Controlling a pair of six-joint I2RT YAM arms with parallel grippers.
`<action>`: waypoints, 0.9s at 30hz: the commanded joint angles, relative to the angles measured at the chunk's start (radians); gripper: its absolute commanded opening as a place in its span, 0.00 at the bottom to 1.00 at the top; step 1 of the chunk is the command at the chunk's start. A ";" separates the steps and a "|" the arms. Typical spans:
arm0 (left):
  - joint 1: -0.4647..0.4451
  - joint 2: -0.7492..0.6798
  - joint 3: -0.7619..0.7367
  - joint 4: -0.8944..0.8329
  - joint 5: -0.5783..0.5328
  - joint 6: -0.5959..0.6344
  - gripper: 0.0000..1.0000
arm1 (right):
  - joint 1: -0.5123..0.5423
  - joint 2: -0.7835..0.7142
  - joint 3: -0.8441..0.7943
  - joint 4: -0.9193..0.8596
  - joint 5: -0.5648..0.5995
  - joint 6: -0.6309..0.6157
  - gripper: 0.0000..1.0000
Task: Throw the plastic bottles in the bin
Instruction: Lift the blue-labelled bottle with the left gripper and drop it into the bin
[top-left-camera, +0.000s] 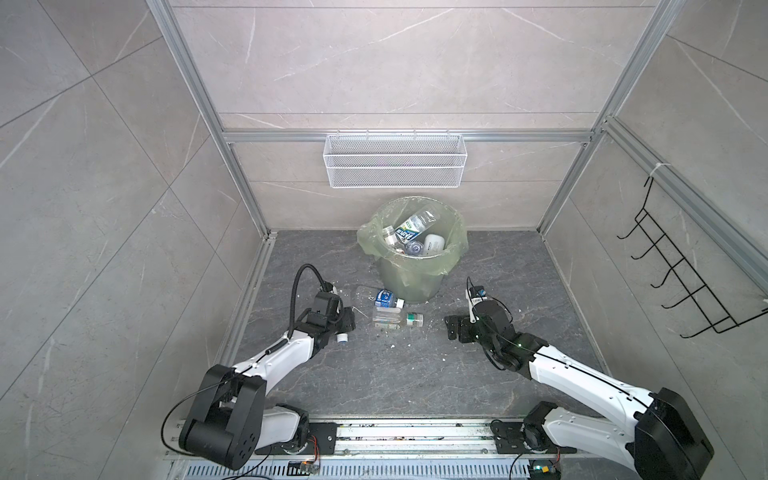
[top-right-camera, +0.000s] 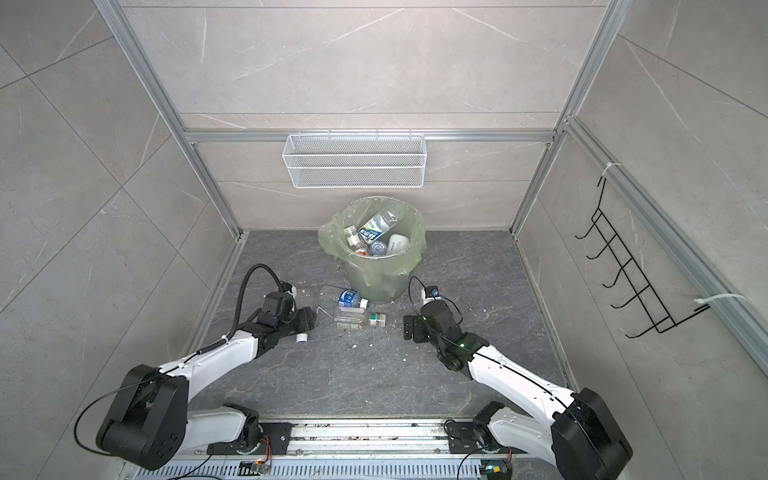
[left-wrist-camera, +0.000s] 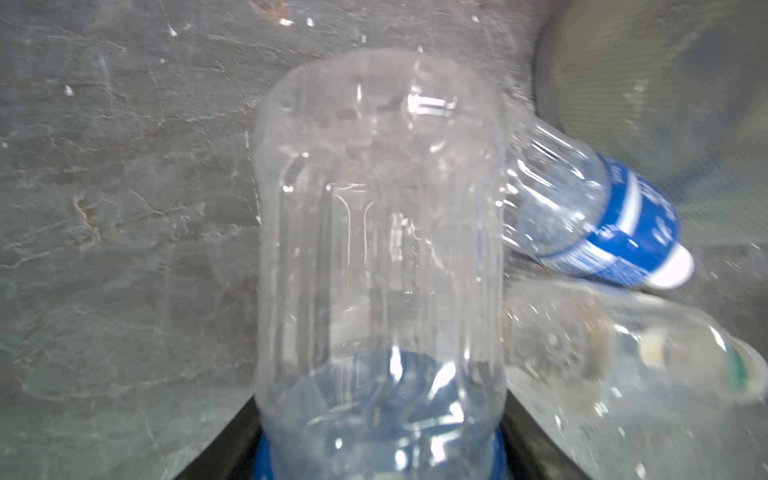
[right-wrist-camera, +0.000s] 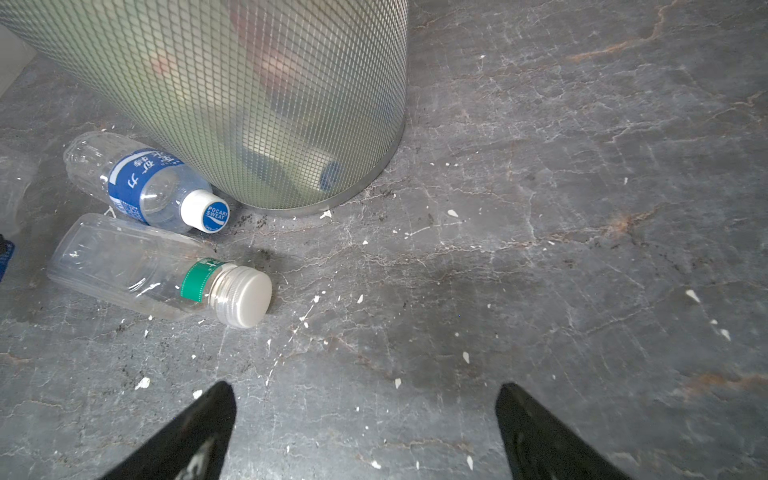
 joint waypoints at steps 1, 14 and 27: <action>0.000 -0.109 -0.028 0.040 0.098 0.072 0.54 | 0.003 -0.031 0.020 0.003 -0.008 0.002 1.00; -0.036 -0.503 -0.205 0.146 0.234 0.109 0.50 | 0.003 -0.006 0.032 -0.006 -0.019 0.004 1.00; -0.138 -0.653 -0.041 0.133 0.257 0.094 0.48 | 0.003 0.010 0.033 0.002 -0.034 0.005 1.00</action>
